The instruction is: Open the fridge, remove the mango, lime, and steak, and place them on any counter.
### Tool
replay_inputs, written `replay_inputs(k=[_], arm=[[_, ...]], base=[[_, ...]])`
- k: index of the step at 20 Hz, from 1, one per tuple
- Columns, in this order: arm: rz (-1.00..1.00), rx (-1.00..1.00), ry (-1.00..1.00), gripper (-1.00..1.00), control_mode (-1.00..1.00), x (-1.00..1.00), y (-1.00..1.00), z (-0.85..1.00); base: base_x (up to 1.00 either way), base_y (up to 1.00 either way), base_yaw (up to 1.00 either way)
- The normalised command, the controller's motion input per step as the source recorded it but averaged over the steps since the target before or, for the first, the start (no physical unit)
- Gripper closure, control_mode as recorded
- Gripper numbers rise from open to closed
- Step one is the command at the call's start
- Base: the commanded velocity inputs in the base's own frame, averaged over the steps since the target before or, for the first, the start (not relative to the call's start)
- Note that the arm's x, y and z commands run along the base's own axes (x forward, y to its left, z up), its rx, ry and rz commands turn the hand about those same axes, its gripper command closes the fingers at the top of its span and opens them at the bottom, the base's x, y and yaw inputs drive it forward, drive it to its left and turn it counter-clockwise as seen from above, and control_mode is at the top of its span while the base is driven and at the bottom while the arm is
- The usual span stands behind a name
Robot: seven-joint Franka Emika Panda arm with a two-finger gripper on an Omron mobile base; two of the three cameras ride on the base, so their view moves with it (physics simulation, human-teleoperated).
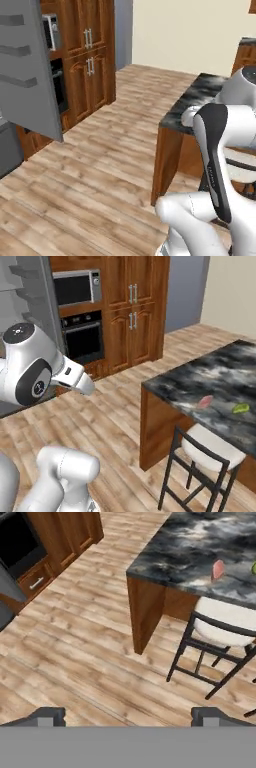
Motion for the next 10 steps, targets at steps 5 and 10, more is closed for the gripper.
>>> replay_inputs(k=[5,10], arm=[[0.0,0.0,0.0,-1.0,1.0,0.0,0.0,0.0],[0.0,0.0,0.0,-1.0,1.0,0.0,0.0,0.0]], base=[[0.0,0.0,1.0],[-0.11,0.07,1.0]])
